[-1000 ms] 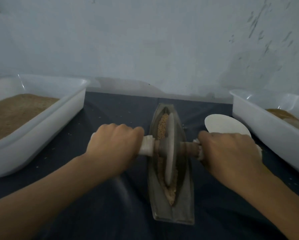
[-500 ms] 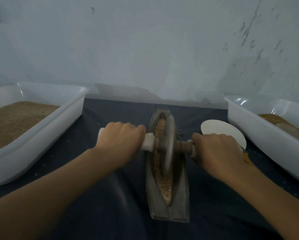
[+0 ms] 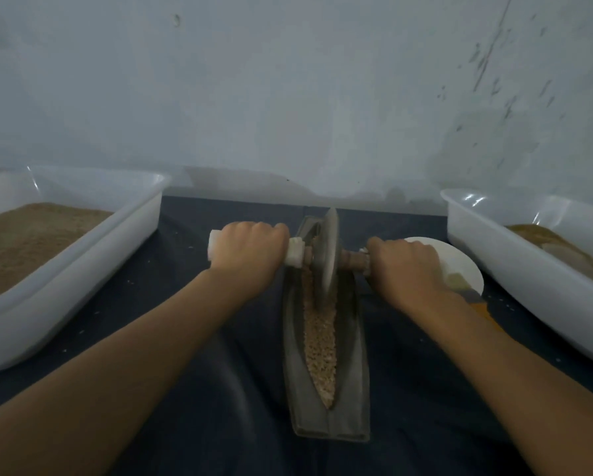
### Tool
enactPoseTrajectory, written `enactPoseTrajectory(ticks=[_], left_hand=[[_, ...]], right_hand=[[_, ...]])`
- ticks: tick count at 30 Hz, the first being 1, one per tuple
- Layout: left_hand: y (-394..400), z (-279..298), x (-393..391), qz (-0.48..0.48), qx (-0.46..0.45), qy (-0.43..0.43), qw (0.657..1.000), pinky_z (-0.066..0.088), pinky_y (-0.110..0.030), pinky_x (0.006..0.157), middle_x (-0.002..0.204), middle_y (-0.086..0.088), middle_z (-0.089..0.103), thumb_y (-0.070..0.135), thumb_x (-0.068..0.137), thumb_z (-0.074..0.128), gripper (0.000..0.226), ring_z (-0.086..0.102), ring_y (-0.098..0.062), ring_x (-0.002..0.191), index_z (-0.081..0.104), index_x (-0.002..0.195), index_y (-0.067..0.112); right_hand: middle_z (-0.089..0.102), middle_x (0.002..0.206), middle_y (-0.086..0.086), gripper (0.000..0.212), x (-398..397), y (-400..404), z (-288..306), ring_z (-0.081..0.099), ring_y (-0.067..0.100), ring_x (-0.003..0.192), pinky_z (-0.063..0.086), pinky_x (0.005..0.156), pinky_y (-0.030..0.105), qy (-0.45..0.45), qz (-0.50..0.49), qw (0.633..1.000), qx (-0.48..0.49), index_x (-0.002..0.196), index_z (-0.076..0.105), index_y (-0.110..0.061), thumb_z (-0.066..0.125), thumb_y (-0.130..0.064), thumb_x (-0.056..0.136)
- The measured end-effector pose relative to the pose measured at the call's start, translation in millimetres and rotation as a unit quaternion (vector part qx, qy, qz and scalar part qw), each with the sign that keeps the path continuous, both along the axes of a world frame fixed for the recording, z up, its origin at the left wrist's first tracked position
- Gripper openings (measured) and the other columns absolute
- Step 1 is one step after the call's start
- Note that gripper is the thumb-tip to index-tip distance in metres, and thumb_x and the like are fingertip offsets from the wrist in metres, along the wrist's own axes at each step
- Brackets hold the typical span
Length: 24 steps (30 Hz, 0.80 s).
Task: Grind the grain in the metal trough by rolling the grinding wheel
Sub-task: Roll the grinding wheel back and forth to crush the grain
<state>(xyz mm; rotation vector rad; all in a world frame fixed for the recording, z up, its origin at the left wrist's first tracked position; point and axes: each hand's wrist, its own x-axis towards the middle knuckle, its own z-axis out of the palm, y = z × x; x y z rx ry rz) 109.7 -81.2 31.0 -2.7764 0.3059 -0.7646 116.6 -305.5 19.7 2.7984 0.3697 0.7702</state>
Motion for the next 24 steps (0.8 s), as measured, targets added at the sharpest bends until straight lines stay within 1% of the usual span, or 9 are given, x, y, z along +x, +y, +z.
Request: enactPoseTrajectory(ticks=[4, 6, 8, 11, 13, 15, 19, 21, 24], left_hand=[[13.0, -8.2, -48.7, -0.02, -0.028, 0.04, 0.999, 0.029, -0.031, 0.055, 0.077, 0.005, 0.055, 0.026, 0.081, 0.064, 0.031, 0.055, -0.02, 0.066, 0.033, 0.084, 0.025], [18.8, -12.3, -77.6, -0.055, -0.008, 0.022, 0.998, 0.024, -0.028, 0.047, 0.064, 0.007, 0.046, 0.029, 0.067, 0.075, 0.042, 0.043, -0.016, 0.051, 0.035, 0.08, 0.026], [24.3, -10.4, -92.7, -0.077, 0.002, 0.001, 0.997, 0.016, -0.024, 0.044, 0.056, 0.008, 0.045, 0.028, 0.051, 0.082, 0.049, 0.033, -0.014, 0.043, 0.039, 0.073, 0.025], [22.2, -13.3, -83.0, -0.041, 0.014, 0.007, 0.999, 0.013, -0.026, 0.045, 0.062, 0.009, 0.039, 0.032, 0.066, 0.073, 0.043, 0.032, -0.013, 0.049, 0.031, 0.077, 0.027], [15.6, -14.6, -59.4, -0.019, 0.004, -0.004, 1.0, 0.02, -0.028, 0.048, 0.068, 0.008, 0.044, 0.031, 0.076, 0.066, 0.036, 0.039, -0.016, 0.054, 0.031, 0.08, 0.026], [9.4, -14.5, -31.8, 0.0, -0.002, -0.011, 1.0, 0.023, -0.03, 0.051, 0.074, 0.006, 0.055, 0.027, 0.08, 0.063, 0.031, 0.047, -0.02, 0.058, 0.032, 0.08, 0.024], [2.6, -5.9, -1.5, 0.003, -0.026, 0.009, 1.0, 0.028, -0.033, 0.055, 0.083, -0.001, 0.062, 0.02, 0.083, 0.059, 0.025, 0.058, -0.026, 0.071, 0.034, 0.082, 0.021], [4.7, -3.5, -11.3, -0.007, -0.027, 0.028, 0.999, 0.029, -0.033, 0.056, 0.081, 0.0, 0.058, 0.022, 0.083, 0.059, 0.025, 0.052, -0.025, 0.066, 0.034, 0.082, 0.022], [13.3, -6.4, -47.0, -0.03, -0.012, 0.038, 0.999, 0.017, -0.028, 0.047, 0.064, 0.008, 0.039, 0.032, 0.077, 0.065, 0.035, 0.027, -0.011, 0.05, 0.031, 0.079, 0.027]], right_hand=[[0.048, 0.063, -0.007, 0.032, -43.8, -4.0, 5.6, 0.044, 0.019, 0.052, 0.026, 0.048, 0.028, -0.002, 0.038, 0.998, -0.042, 0.075, 0.035, -0.026, 0.066, -0.03, 0.077], [0.045, 0.057, -0.009, 0.044, -70.8, -6.8, 5.9, 0.046, 0.015, 0.046, 0.025, 0.046, 0.026, -0.004, 0.069, 0.996, -0.052, 0.071, 0.036, -0.027, 0.079, -0.03, 0.062], [0.044, 0.05, -0.008, 0.057, -86.1, -9.3, 7.9, 0.038, 0.015, 0.038, 0.018, 0.044, 0.022, -0.012, 0.074, 0.996, -0.046, 0.067, 0.034, -0.027, 0.087, -0.025, 0.047], [0.041, 0.051, -0.009, 0.055, -77.0, -8.1, 3.6, 0.032, 0.014, 0.042, 0.018, 0.046, 0.023, -0.002, 0.039, 0.997, -0.067, 0.069, 0.03, -0.027, 0.084, -0.024, 0.055], [0.05, 0.054, -0.004, 0.045, -52.6, -4.0, 1.8, 0.046, 0.021, 0.045, 0.025, 0.045, 0.027, -0.02, 0.028, 0.997, -0.063, 0.069, 0.033, -0.024, 0.077, -0.022, 0.065], [0.056, 0.064, -0.002, 0.034, -23.9, 0.4, -0.1, 0.056, 0.026, 0.057, 0.026, 0.048, 0.03, -0.022, -0.005, 0.998, -0.058, 0.072, 0.033, -0.023, 0.067, -0.024, 0.075], [0.061, 0.078, 0.003, 0.024, 4.5, 6.0, 4.5, 0.06, 0.03, 0.071, 0.027, 0.053, 0.031, -0.001, -0.025, 0.999, -0.028, 0.078, 0.034, -0.022, 0.058, -0.024, 0.082], [0.058, 0.072, -0.001, 0.026, -6.6, 3.6, 5.9, 0.057, 0.027, 0.066, 0.027, 0.053, 0.031, 0.014, -0.015, 0.999, -0.031, 0.077, 0.034, -0.023, 0.06, -0.026, 0.081], [0.029, 0.051, -0.01, 0.043, -50.4, -4.7, 3.0, 0.029, 0.015, 0.044, 0.013, 0.045, 0.024, 0.002, 0.027, 0.998, -0.058, 0.069, 0.029, -0.028, 0.072, -0.032, 0.069]])
